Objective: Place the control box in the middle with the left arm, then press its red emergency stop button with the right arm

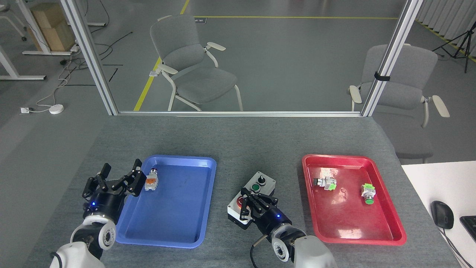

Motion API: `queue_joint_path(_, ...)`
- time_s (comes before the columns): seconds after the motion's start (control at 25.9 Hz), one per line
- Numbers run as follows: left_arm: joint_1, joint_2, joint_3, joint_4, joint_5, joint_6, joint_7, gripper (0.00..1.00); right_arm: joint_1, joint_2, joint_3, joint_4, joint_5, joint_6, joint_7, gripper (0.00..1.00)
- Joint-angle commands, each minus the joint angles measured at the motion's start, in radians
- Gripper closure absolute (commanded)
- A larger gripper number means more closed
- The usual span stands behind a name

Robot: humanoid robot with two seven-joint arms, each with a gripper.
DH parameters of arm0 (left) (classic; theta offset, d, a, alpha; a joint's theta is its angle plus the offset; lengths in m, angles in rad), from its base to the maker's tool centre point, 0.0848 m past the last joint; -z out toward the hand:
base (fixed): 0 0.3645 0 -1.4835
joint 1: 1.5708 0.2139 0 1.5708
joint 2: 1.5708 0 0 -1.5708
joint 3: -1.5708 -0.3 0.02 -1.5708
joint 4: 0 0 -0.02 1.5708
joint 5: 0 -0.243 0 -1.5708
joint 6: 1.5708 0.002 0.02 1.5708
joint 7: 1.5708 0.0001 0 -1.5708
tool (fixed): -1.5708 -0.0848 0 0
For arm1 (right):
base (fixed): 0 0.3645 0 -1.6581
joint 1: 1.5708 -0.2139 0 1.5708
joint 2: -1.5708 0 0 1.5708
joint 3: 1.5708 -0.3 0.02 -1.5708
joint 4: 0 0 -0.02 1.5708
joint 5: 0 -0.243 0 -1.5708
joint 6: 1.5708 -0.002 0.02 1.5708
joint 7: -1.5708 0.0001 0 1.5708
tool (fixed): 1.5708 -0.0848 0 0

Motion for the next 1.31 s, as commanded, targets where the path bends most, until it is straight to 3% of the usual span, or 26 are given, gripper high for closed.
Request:
queue_joint_path(0.0,0.015,0.0,-0.009,-0.016,0.0,0.0,-0.001,0.01,0.002,0.0,0.004,0.017,0.0,-0.002,0.016,1.0)
queue_joint_path(0.23,0.086,0.0,-0.027,-0.051,0.0,-0.002,-0.001,0.01,-0.003,0.005,0.007,0.018,-0.004,0.001,0.008,1.0)
queue_joint_path(0.35,0.124,-0.002,-0.061,-0.064,0.0,-0.002,-0.001,0.01,-0.018,0.005,-0.044,-0.032,-0.035,0.001,-0.013,1.0)
queue_joint_path(0.39,0.129,-0.003,-0.078,-0.064,0.002,0.0,-0.001,0.01,-0.024,-0.005,-0.077,-0.068,-0.049,0.001,-0.028,0.96)
queue_joint_path(0.42,0.129,-0.005,-0.093,-0.061,0.002,0.0,-0.001,0.01,-0.032,-0.017,-0.119,-0.098,-0.055,0.0,-0.042,0.66)
queue_joint_path(0.46,0.129,-0.013,-0.107,-0.056,0.002,0.0,-0.001,0.01,-0.041,-0.041,-0.162,-0.111,-0.058,0.01,-0.053,0.13)
queue_joint_path(0.5,0.129,-0.022,-0.113,-0.053,0.002,0.001,-0.001,0.01,-0.041,-0.083,-0.214,-0.125,-0.064,-0.005,-0.064,0.02)
queue_joint_path(0.73,0.129,-0.034,-0.115,-0.051,-0.009,0.001,-0.001,0.01,-0.013,-0.229,-0.369,-0.175,-0.098,-0.097,-0.08,0.0)
queue_joint_path(0.81,0.129,-0.045,-0.11,-0.053,0.008,0.003,-0.001,0.01,0.045,-0.245,-0.403,-0.201,-0.096,-0.085,-0.077,0.01)
queue_joint_path(0.93,0.129,-0.059,-0.107,-0.053,0.009,0.004,-0.001,0.01,0.131,-0.239,-0.466,-0.26,-0.084,-0.056,-0.074,0.11)
queue_joint_path(1.0,0.129,-0.059,-0.106,-0.053,0.009,0.004,-0.001,0.01,0.183,-0.224,-0.487,-0.318,-0.058,-0.01,-0.071,0.13)
queue_joint_path(1.04,0.129,-0.059,-0.106,-0.053,0.009,0.004,-0.001,0.01,0.203,-0.212,-0.492,-0.352,-0.037,0.017,-0.071,0.12)
queue_joint_path(1.12,0.129,-0.059,-0.106,-0.053,0.009,0.004,-0.001,0.01,0.251,-0.18,-0.507,-0.402,-0.012,0.049,-0.071,0.01)
queue_joint_path(1.27,0.129,-0.059,-0.106,-0.053,0.009,0.004,-0.001,0.01,0.316,-0.11,-0.542,-0.442,-0.009,0.056,-0.073,0.01)
